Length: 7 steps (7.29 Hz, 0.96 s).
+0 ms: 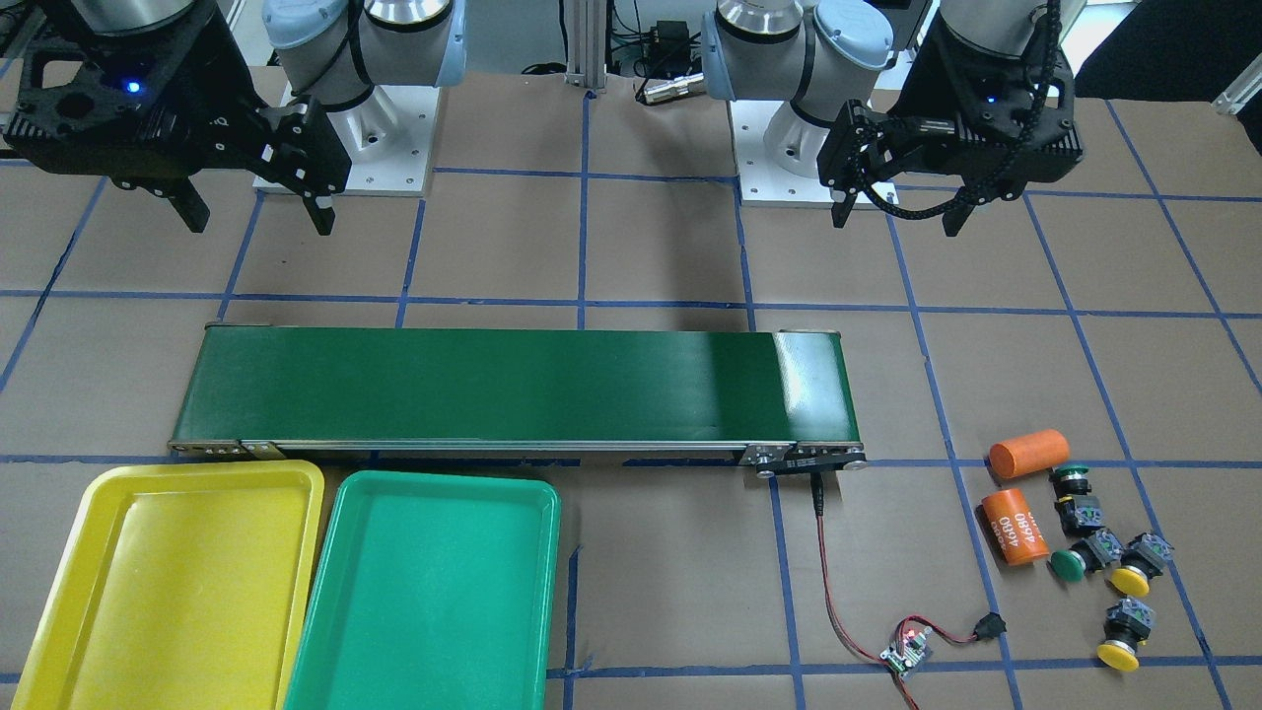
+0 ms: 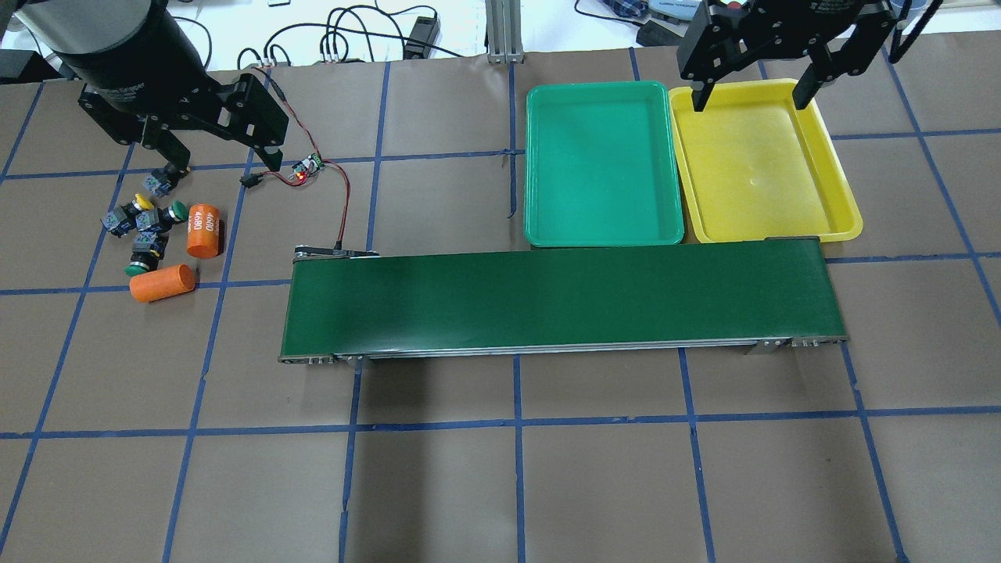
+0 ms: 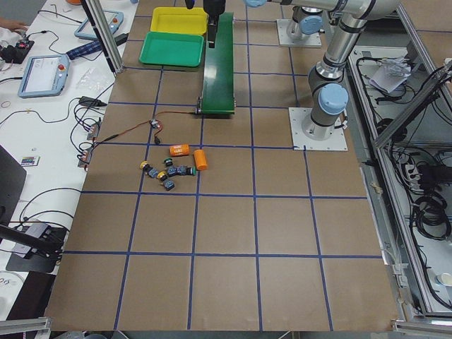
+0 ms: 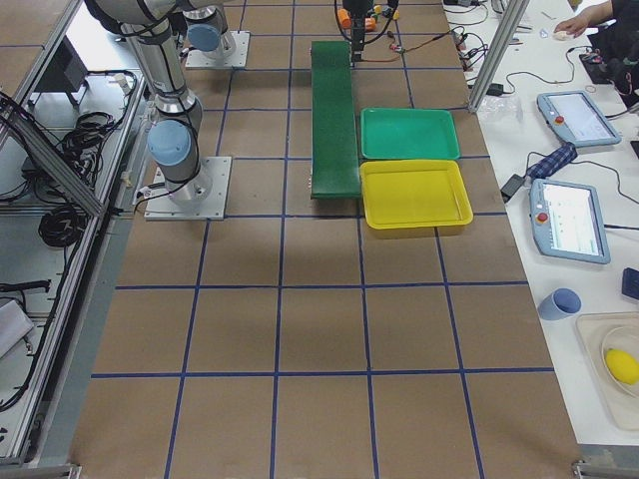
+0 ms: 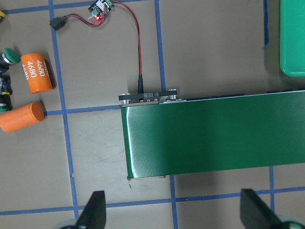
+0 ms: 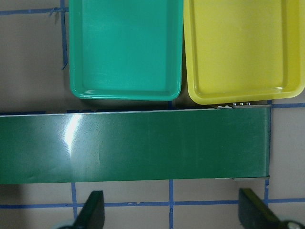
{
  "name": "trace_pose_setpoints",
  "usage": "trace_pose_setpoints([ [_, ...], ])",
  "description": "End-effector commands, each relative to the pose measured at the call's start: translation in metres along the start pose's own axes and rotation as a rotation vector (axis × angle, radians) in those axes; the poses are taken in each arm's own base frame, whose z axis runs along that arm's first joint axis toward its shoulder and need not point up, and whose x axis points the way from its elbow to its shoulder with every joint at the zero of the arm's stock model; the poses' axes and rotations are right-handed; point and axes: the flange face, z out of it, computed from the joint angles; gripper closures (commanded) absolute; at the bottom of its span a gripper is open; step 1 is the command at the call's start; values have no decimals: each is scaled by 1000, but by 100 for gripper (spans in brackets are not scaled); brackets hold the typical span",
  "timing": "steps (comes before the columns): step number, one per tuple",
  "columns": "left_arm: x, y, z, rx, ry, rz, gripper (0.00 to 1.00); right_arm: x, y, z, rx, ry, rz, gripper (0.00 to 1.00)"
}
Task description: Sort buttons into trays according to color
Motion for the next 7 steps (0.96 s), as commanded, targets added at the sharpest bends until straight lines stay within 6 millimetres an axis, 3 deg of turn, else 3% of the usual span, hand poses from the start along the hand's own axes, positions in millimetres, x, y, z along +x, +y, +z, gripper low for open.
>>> trace_pose_setpoints([
  [1,0,3,5,-22,-5,-5,0,0,0,1,-3,-1,2,1],
  [3,-3,-1,11,-29,4,-7,0,-1,1,0,-2,1,5,0],
  [4,-16,-7,10,-30,-5,-22,0,-1,1,0,-2,1,3,0],
  [6,-130,-18,65,-121,21,-122,0,0,1,0,-3,7,5,0],
  [7,-184,-16,93,-143,51,8,0,0,1,0,-3,9,5,0],
])
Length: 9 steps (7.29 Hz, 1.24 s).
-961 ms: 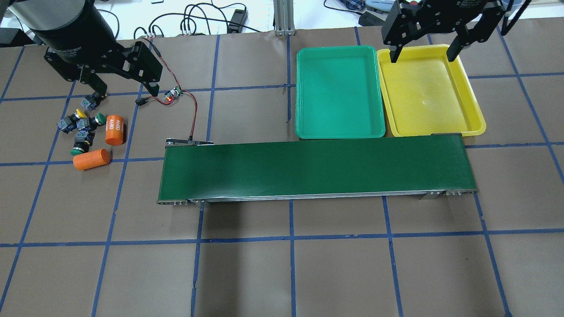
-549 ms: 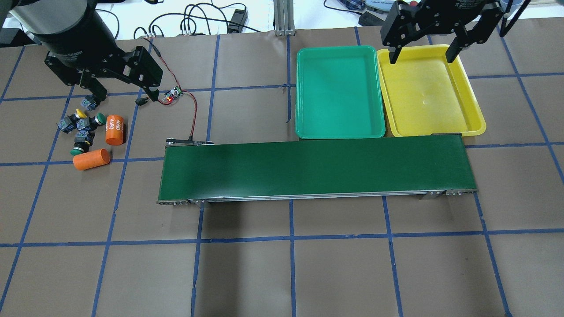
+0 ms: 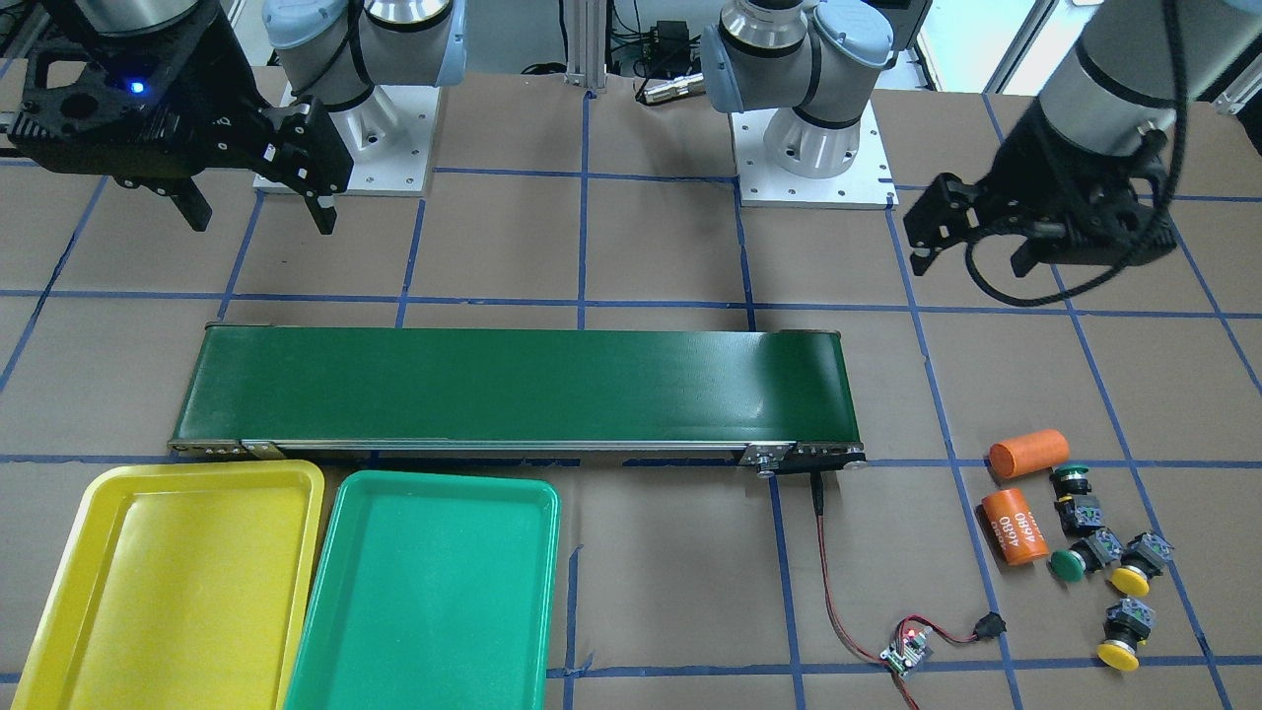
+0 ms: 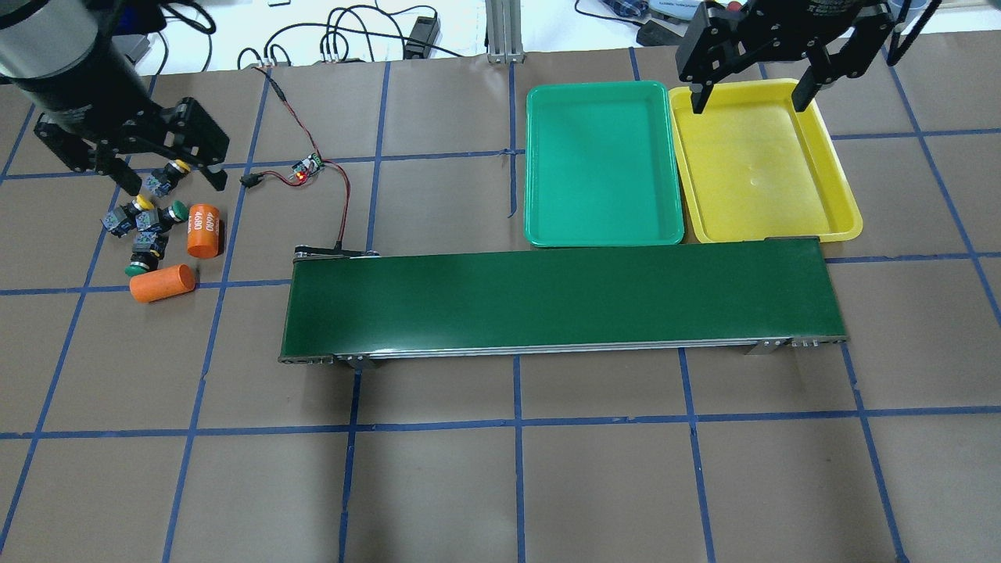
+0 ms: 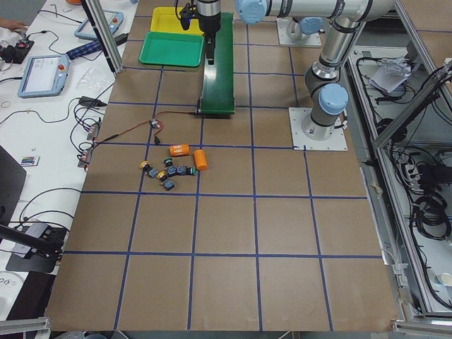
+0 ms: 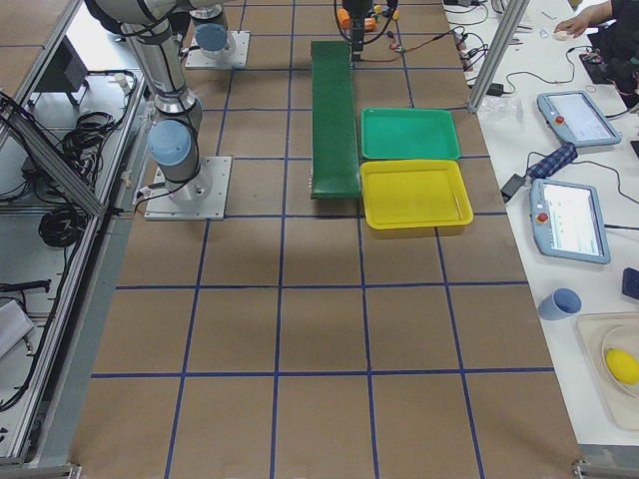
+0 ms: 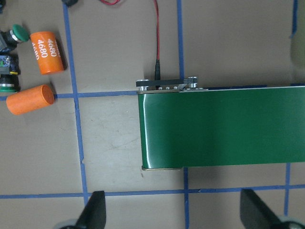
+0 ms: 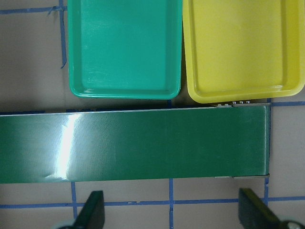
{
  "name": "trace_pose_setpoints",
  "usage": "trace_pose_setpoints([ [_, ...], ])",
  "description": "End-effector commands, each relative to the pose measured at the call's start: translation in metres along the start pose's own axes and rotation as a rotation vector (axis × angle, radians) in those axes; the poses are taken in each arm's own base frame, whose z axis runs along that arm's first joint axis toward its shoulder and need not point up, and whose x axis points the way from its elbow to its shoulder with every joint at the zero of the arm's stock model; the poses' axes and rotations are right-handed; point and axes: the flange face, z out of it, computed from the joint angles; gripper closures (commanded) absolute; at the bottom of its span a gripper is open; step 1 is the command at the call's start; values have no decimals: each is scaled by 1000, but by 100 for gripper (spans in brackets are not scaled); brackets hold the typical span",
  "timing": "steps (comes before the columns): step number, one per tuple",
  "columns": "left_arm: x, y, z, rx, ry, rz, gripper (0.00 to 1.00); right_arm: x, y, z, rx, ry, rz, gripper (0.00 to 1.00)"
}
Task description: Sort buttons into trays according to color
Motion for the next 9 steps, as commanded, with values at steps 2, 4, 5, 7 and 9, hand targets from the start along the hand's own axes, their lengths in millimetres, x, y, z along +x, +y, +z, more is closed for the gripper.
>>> trace_pose_setpoints([
  [2,-155,-18,104,-45,51,119,0,0,1,-2,3,3,-1,0],
  [4,-180,-51,158,-2,29,477,0,-1,2,0,-4,0,-3,0],
  [5,-184,-57,182,-27,59,652,0,-1,2,-1,0,5,-3,0],
  [7,-203,-47,222,-52,114,789,0,-2,6,-5,6,-2,-1,0],
  [9,-211,-49,244,-21,71,875,0,-3,7,-3,2,-5,-1,0],
])
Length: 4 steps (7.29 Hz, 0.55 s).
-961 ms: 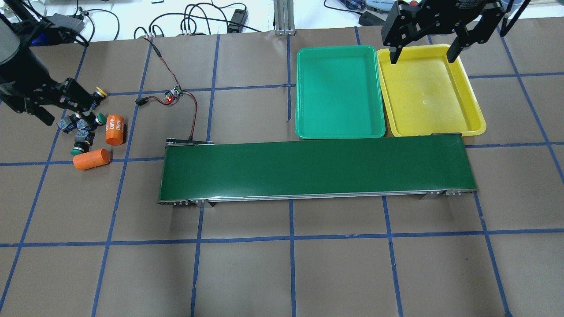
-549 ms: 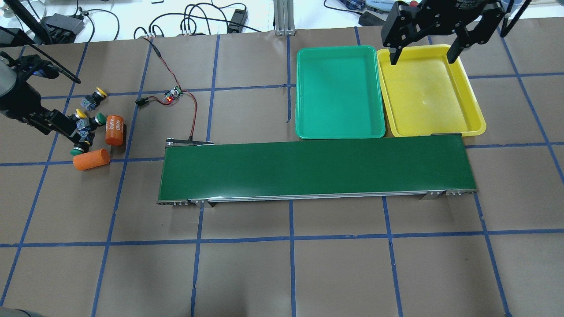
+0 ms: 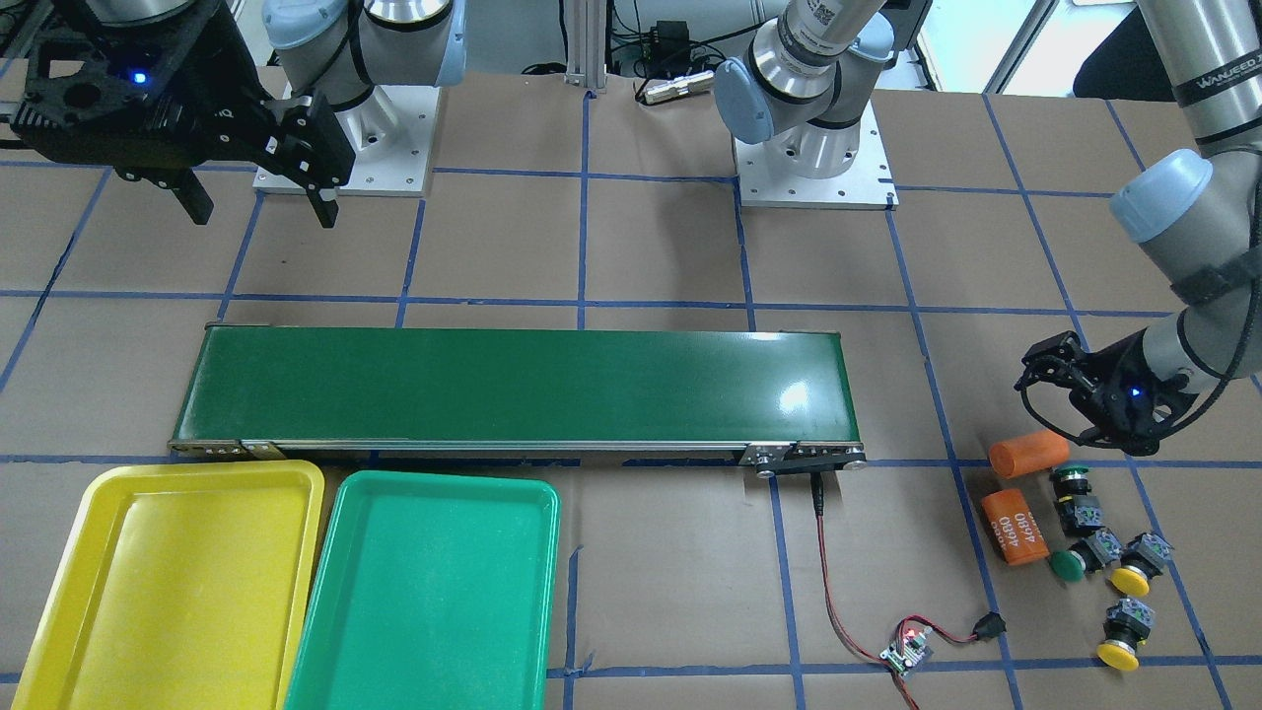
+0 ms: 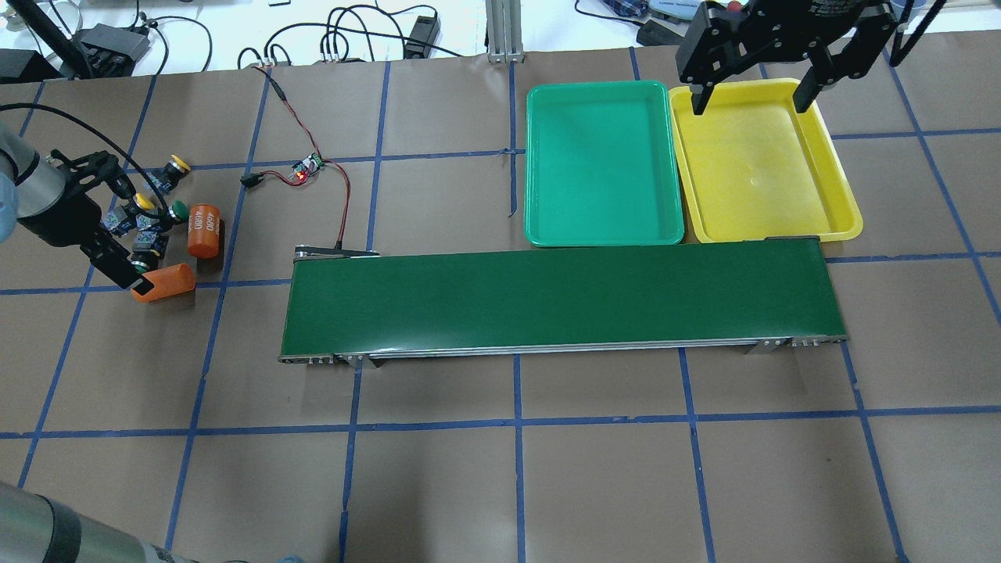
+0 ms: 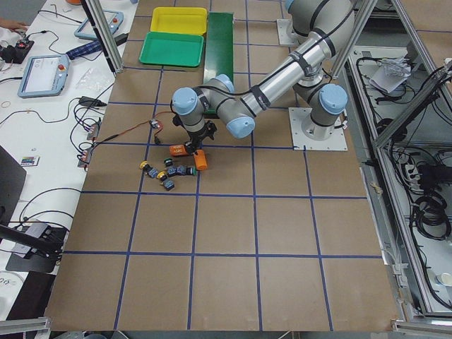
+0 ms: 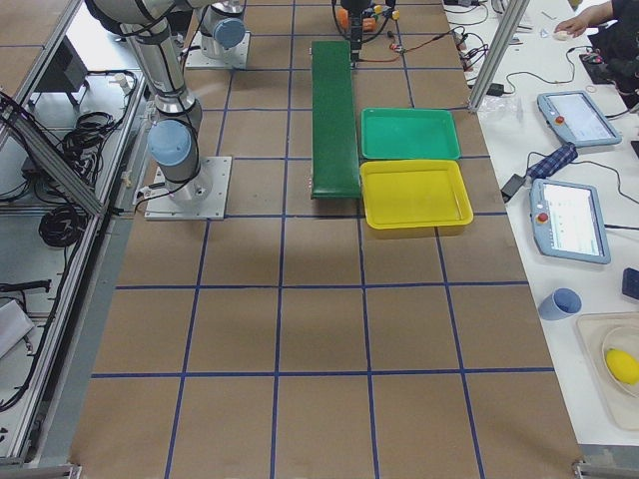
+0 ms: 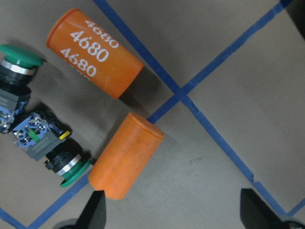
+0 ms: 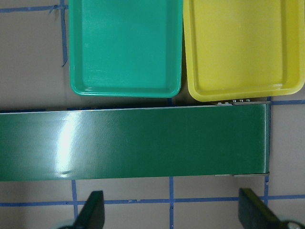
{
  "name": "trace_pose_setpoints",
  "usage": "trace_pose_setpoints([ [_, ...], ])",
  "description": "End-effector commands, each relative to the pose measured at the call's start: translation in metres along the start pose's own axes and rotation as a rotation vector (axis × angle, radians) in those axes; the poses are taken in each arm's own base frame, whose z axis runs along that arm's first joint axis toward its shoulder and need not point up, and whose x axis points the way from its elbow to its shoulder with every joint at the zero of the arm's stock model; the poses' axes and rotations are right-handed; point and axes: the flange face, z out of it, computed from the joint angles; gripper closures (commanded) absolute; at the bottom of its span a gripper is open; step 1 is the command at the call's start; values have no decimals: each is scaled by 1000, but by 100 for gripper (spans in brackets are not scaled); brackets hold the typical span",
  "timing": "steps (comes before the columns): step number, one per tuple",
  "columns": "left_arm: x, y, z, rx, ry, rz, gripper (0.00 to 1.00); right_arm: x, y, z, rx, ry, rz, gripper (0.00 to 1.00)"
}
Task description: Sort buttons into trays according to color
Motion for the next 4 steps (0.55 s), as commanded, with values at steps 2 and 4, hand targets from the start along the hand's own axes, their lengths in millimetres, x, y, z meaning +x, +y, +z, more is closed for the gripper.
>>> trace_pose_setpoints([
  [2,0,0,28,8,-71,66,0,-1,1,-1,0,-3,2,0],
  [4,9,2,49,9,-72,88,7,-1,2,-1,2,-3,2,0],
])
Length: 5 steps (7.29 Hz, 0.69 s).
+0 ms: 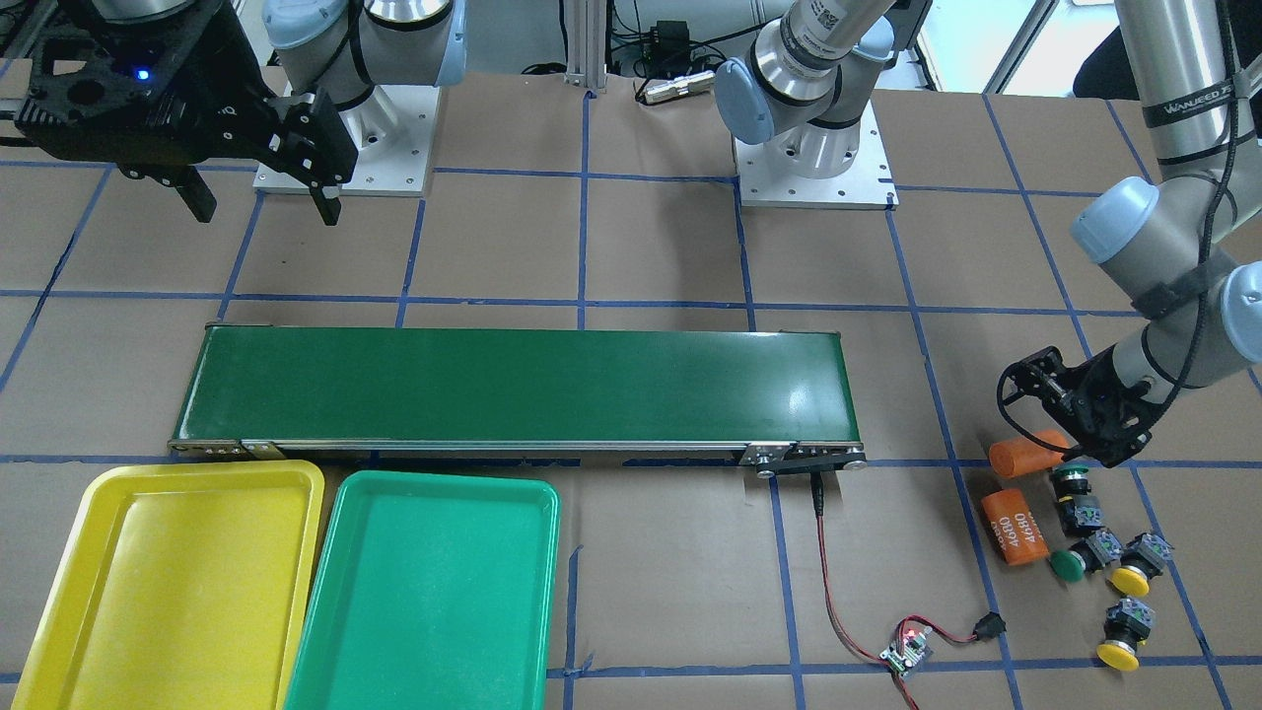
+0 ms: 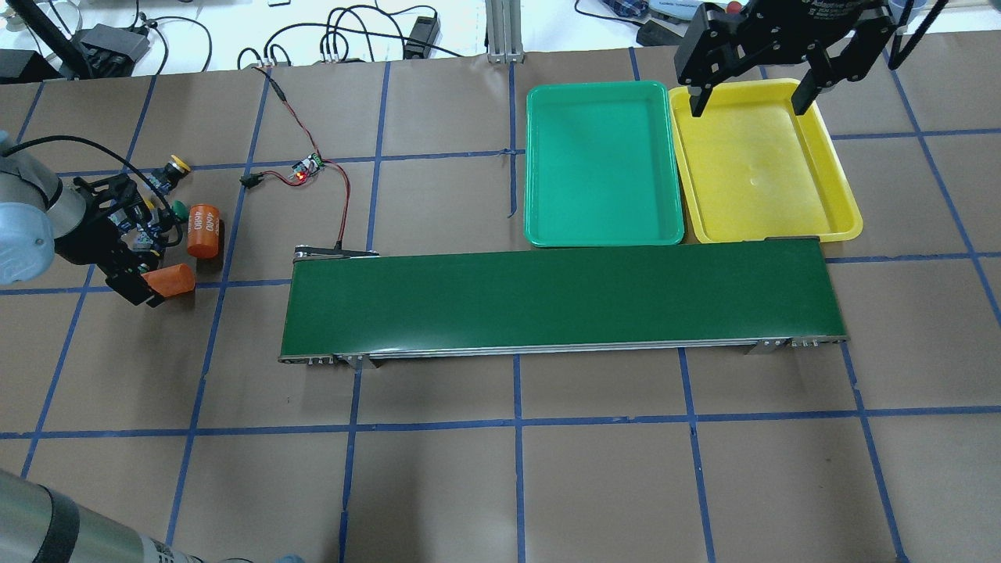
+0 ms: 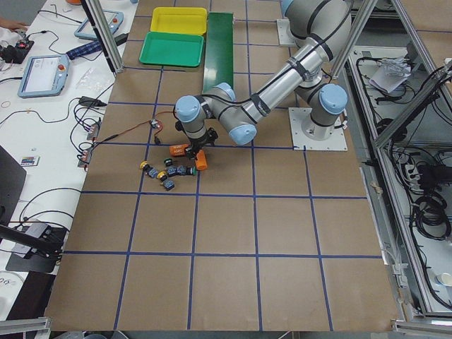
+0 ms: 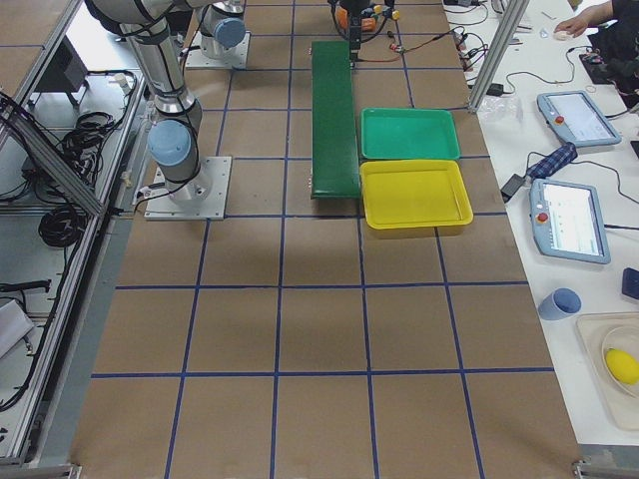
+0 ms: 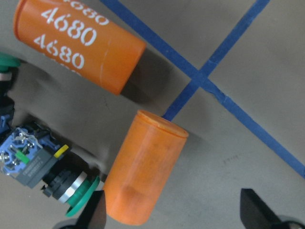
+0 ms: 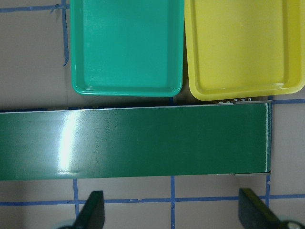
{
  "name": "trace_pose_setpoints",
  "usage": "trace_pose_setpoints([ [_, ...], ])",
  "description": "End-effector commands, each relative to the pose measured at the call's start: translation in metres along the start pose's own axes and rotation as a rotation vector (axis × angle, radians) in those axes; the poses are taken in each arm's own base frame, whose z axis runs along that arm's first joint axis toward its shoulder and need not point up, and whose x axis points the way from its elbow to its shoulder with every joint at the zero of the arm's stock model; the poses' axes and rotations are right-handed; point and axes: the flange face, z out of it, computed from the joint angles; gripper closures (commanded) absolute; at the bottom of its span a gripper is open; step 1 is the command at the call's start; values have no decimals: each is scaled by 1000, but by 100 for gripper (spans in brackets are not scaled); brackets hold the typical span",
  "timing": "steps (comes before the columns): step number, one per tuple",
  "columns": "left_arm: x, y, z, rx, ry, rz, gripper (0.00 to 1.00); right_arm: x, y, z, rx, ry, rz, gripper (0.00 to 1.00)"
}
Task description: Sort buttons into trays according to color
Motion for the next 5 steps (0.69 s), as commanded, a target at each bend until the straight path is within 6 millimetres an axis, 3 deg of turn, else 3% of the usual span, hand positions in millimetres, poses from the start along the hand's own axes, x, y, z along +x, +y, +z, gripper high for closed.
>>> trace_pose_setpoints([
  [1,9,-1,18,1,-41,21,0,0,3,-3,6,0,0,0],
  [2,14,-2,23,-11,-34,27,0,0,3,-2,3,0,2,0],
  [5,5,-6,15,-11,-102,75,0,0,3,-2,3,1,2,0],
])
